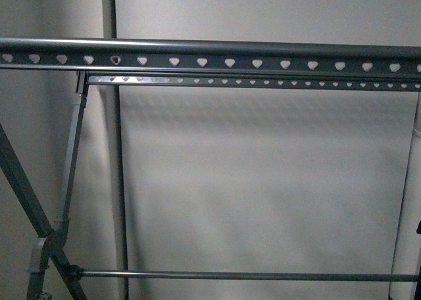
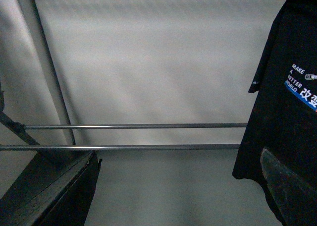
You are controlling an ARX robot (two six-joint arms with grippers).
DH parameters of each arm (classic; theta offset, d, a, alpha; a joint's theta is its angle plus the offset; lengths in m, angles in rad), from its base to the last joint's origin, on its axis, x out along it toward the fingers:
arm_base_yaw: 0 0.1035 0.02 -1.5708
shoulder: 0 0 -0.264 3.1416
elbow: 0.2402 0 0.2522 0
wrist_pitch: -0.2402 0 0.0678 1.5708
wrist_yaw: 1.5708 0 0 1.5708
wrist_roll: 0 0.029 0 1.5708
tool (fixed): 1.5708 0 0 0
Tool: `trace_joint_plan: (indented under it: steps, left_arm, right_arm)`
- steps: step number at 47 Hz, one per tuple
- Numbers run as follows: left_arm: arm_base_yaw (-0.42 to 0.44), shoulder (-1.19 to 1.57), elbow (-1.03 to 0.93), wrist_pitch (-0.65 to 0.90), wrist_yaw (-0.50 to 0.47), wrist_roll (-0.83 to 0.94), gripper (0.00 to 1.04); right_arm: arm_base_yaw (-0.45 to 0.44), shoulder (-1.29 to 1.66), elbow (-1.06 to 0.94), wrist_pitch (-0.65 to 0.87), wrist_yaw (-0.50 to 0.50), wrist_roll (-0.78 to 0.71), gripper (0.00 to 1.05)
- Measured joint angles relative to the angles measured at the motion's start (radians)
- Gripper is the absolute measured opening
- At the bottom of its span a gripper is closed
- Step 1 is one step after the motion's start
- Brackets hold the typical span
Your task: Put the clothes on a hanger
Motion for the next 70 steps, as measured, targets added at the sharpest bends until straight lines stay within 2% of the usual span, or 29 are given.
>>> trace_joint_plan:
  steps: [2,4,7,12,18,26,33,38,43,48,51,58,66,70]
  left_arm:
    - [0.024,0.077,0.076,-0.033,-0.017,-0.047,0.98]
    - [0.058,0.227,0.230,-0.143,-0.024,-0.139,0.98]
    - [0.065,0.362,0.356,-0.207,-0.084,-0.260,0.98]
    - [0.066,0.538,0.529,-0.297,-0.198,-0.425,0.98]
    - [0.066,0.626,0.636,-0.356,-0.312,-0.577,0.98]
    - [0.061,0.705,0.735,-0.395,-0.411,-0.677,0.98]
    - [0.050,0.891,0.857,-0.402,-0.500,-0.714,0.98]
    - [0.048,0.974,0.922,-0.431,-0.512,-0.731,0.98]
    - [0.048,1.003,0.954,-0.447,-0.518,-0.743,0.86]
    - [0.040,0.991,0.955,-0.439,-0.508,-0.733,0.64]
    - [0.033,0.959,0.936,-0.422,-0.484,-0.706,0.52]
    - [0.019,0.882,0.857,-0.407,-0.408,-0.663,0.33]
    - [0.031,0.774,0.715,-0.369,-0.276,-0.649,0.14]
    - [0.050,0.703,0.626,-0.391,-0.152,-0.634,0.07]
  right_arm:
    - [0.000,0.000,0.000,0.000,0.000,0.000,0.97]
    - [0.000,0.000,0.000,0.000,0.000,0.000,0.97]
    - [0.000,0.000,0.000,0.000,0.000,0.000,0.97]
    - [0.000,0.000,0.000,0.000,0.000,0.000,0.97]
    - [0.000,0.000,0.000,0.000,0.000,0.000,0.97]
    - [0.000,0.000,0.000,0.000,0.000,0.000,0.97]
    - [0.000,0.000,0.000,0.000,0.000,0.000,0.97]
    - [0.000,0.000,0.000,0.000,0.000,0.000,0.97]
    - [0.000,0.000,0.000,0.000,0.000,0.000,0.97]
    - [0.000,0.000,0.000,0.000,0.000,0.000,0.97]
    - [0.000,0.000,0.000,0.000,0.000,0.000,0.97]
    - [0.000,0.000,0.000,0.000,0.000,0.000,0.97]
    - [0.000,0.000,0.000,0.000,0.000,0.000,0.97]
    - [0.000,0.000,0.000,0.000,0.000,0.000,0.97]
